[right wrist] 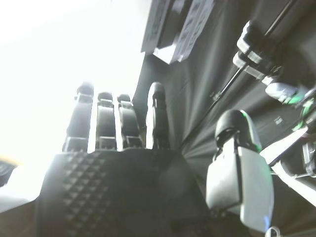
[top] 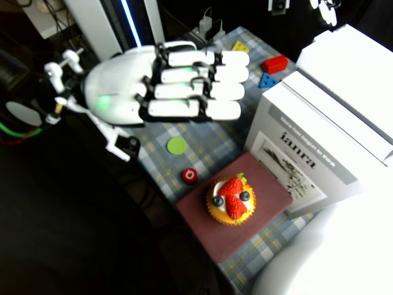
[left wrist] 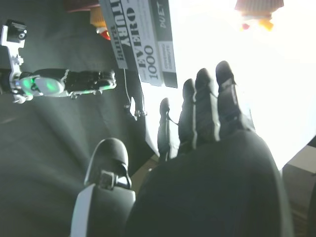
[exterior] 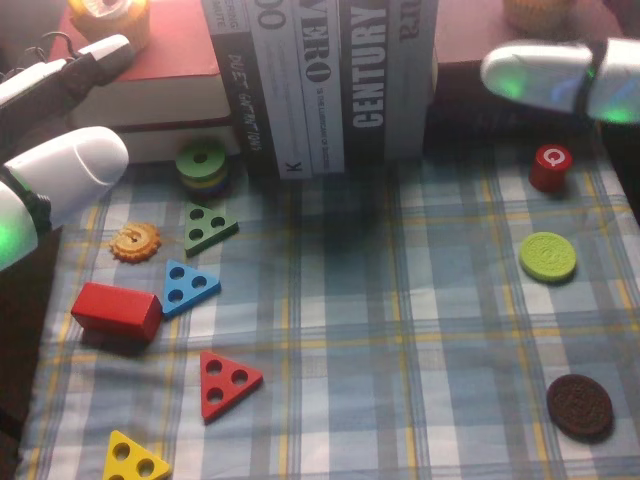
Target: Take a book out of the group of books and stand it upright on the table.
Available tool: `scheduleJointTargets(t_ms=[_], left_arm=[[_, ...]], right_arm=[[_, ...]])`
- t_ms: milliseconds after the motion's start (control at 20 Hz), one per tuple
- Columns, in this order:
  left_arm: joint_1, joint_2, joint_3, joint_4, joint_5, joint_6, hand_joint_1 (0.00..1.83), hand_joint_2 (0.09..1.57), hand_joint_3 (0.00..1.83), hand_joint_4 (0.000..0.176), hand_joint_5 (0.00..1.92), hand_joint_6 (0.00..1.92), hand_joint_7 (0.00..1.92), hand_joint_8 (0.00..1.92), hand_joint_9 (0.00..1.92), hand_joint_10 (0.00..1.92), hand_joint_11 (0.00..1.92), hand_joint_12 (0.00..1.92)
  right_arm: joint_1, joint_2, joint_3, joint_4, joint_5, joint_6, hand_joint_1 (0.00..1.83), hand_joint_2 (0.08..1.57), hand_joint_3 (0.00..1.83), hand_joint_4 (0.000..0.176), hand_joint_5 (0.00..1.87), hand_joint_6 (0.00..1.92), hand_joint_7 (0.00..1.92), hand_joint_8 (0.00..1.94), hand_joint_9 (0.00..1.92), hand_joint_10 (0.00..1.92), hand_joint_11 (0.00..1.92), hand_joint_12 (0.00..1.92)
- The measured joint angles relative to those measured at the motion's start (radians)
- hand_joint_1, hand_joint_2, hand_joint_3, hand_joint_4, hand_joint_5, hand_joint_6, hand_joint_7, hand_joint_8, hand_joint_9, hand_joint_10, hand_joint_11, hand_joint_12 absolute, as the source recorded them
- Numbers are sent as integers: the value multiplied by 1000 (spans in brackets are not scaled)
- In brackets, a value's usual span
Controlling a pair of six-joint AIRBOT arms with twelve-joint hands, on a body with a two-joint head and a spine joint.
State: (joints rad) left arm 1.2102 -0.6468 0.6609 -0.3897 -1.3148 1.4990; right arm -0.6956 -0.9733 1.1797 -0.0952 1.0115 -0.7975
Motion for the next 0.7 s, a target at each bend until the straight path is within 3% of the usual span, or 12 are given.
scheduleJointTargets(t_ms=[150,450,700], left_arm=[[0,-8,6,-4,5,0,0,1255,0,176,270,11,185,0,170,0,0,220],[0,-17,12,-4,14,0,0,1264,1,176,310,5,214,2,185,3,0,245],[0,-18,12,0,19,-3,0,1260,0,176,302,0,210,2,171,2,0,146]], right_arm=[[63,-40,38,-43,-84,0,0,1079,0,176,263,9,0,0,0,0,3,60],[132,-68,74,-81,-157,0,0,1079,2,176,227,0,0,0,0,0,0,0],[204,-111,104,-161,-261,-5,0,1122,17,176,246,8,0,0,0,0,0,0]])
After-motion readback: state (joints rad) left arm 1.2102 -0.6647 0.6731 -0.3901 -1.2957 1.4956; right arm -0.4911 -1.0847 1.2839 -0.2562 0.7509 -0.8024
